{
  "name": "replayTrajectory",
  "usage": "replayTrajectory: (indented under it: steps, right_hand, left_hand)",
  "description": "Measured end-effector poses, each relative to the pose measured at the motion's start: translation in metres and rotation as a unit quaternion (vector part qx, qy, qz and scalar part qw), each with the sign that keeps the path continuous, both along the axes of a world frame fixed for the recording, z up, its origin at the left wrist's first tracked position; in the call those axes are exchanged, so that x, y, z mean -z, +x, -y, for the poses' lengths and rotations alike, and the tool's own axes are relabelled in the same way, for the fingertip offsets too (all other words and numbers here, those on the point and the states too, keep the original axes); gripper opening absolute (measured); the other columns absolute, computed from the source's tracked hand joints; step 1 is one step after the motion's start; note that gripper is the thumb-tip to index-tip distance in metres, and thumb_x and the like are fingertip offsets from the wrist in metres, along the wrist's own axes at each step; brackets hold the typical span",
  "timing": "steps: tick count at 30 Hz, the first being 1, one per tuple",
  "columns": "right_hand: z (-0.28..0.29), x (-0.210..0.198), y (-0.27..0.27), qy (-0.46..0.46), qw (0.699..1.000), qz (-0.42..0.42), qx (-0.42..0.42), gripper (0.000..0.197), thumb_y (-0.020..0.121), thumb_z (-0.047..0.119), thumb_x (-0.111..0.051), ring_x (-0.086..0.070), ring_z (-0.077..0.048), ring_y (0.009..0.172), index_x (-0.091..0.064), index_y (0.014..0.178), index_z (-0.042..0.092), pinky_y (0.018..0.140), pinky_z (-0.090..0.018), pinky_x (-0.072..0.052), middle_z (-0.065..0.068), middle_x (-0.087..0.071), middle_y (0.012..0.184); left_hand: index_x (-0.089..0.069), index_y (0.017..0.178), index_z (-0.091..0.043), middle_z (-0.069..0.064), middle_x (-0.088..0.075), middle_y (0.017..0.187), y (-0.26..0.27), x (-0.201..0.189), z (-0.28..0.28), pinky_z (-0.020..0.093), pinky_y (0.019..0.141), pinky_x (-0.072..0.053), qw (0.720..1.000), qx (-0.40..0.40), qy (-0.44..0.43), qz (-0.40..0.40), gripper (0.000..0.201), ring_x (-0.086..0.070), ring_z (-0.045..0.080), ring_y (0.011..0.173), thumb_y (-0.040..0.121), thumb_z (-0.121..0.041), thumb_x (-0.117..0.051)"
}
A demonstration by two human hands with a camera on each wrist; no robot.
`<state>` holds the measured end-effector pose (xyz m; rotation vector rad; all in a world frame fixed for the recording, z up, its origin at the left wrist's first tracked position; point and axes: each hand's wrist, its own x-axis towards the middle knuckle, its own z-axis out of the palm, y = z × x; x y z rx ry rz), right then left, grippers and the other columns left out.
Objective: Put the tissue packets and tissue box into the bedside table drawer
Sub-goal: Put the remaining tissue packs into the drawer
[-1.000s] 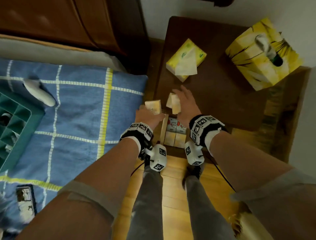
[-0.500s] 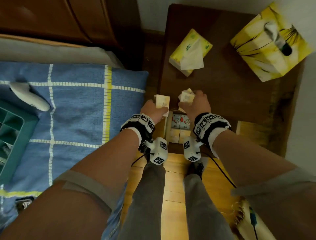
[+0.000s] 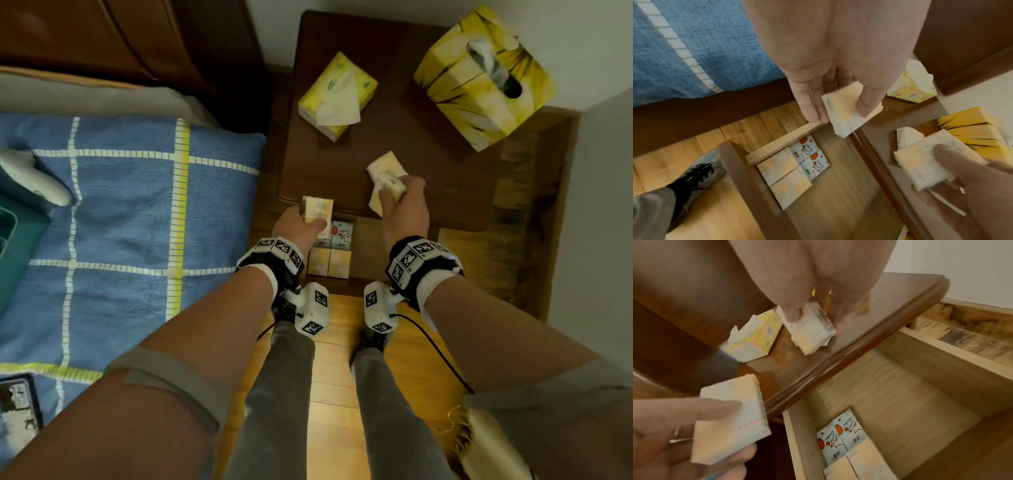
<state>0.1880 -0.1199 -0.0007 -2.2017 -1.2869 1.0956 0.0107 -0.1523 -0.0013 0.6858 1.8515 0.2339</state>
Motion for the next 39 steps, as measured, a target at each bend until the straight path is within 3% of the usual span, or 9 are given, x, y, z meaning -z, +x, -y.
replayTrajectory:
  steps: [3,6,11,15,20,23,26,30,39]
  right_hand:
    - [0.019,-0.003,0.008,-0.066,0.995,-0.047,-0.061,0.039,0.096,0.039,-0.059,-0.066,-0.017,0.085,-0.046,0.13,0.026,0.069,-0.036,-0.06,0.004,-0.062,0.107]
    - [0.038,0.006,0.004,-0.188,0.975,-0.079,-0.087,0.044,0.094,0.038,-0.062,-0.068,-0.021,0.08,-0.042,0.13,0.023,0.051,-0.032,-0.06,0.0,-0.059,0.111]
    - [0.062,0.032,-0.002,-0.27,0.948,-0.167,-0.008,0.037,0.089,0.027,-0.071,-0.067,-0.023,0.098,-0.054,0.119,0.016,0.069,-0.034,-0.061,-0.006,-0.065,0.118]
    - [0.072,0.044,-0.004,-0.27,0.945,-0.185,0.015,0.044,0.082,0.035,-0.078,-0.063,-0.013,0.089,-0.057,0.116,0.018,0.06,-0.023,-0.055,0.001,-0.065,0.106]
    - [0.07,0.055,-0.012,-0.267,0.948,-0.168,0.047,0.034,0.071,0.024,-0.088,-0.065,-0.018,0.091,-0.06,0.091,0.021,0.073,-0.033,-0.058,-0.001,-0.069,0.102]
    - [0.065,0.06,-0.016,-0.262,0.962,-0.072,0.022,0.057,0.072,0.037,-0.086,-0.064,-0.026,0.1,-0.062,0.113,0.005,0.084,-0.038,-0.055,-0.008,-0.067,0.11]
    - [0.056,0.067,-0.02,-0.287,0.957,-0.018,0.039,0.084,0.073,0.043,-0.084,-0.061,-0.032,0.111,-0.05,0.134,-0.003,0.083,-0.037,-0.052,-0.014,-0.063,0.123]
    - [0.045,0.083,-0.035,-0.318,0.948,-0.012,0.031,0.082,0.077,0.039,-0.082,-0.063,-0.033,0.102,-0.047,0.137,-0.003,0.073,-0.035,-0.048,-0.016,-0.065,0.116]
    - [0.035,0.127,-0.065,-0.279,0.958,0.003,0.07,0.061,0.085,0.037,-0.075,-0.062,-0.036,0.112,-0.053,0.131,0.002,0.075,-0.037,-0.047,-0.016,-0.063,0.128]
  left_hand:
    - [-0.063,0.125,-0.013,0.008,-0.069,0.125,0.011,0.001,0.01,0.041,0.1,-0.051,0.999,0.043,-0.003,-0.008,0.04,-0.065,0.028,0.113,0.09,-0.03,-0.068]
    - [-0.055,0.13,-0.012,0.009,-0.066,0.126,0.015,0.009,0.024,0.036,0.097,-0.05,0.998,0.055,-0.017,-0.018,0.048,-0.063,0.029,0.115,0.088,-0.027,-0.071]
    - [-0.054,0.128,-0.007,0.018,-0.065,0.125,0.01,0.034,0.04,0.049,0.094,-0.056,0.998,0.009,-0.055,0.029,0.042,-0.066,0.033,0.11,0.09,-0.017,-0.069]
    - [-0.049,0.132,-0.002,0.02,-0.057,0.135,0.006,0.042,0.042,0.042,0.092,-0.058,0.991,-0.023,-0.086,0.101,0.038,-0.062,0.034,0.12,0.096,-0.007,-0.061]
    - [-0.059,0.125,-0.006,0.015,-0.065,0.124,-0.001,0.045,0.043,0.04,0.088,-0.059,0.992,0.038,-0.067,0.104,0.03,-0.066,0.029,0.11,0.095,-0.011,-0.059]
    - [-0.066,0.116,-0.024,0.0,-0.069,0.114,-0.015,0.046,0.04,0.037,0.088,-0.058,0.994,0.105,-0.013,-0.019,0.025,-0.066,0.021,0.098,0.092,-0.021,-0.058]
    - [-0.057,0.124,-0.024,0.003,-0.067,0.119,-0.031,0.05,0.034,0.034,0.085,-0.055,0.995,0.082,-0.001,-0.065,0.031,-0.066,0.023,0.098,0.093,-0.02,-0.053]
    - [-0.052,0.134,-0.018,0.007,-0.062,0.132,-0.04,0.065,0.032,0.036,0.1,-0.049,0.992,0.124,-0.012,-0.034,0.04,-0.061,0.026,0.117,0.094,-0.017,-0.055]
    - [-0.042,0.143,-0.018,0.008,-0.057,0.137,-0.041,0.103,0.038,0.038,0.101,-0.049,0.992,0.124,-0.015,-0.016,0.057,-0.058,0.027,0.122,0.091,-0.017,-0.064]
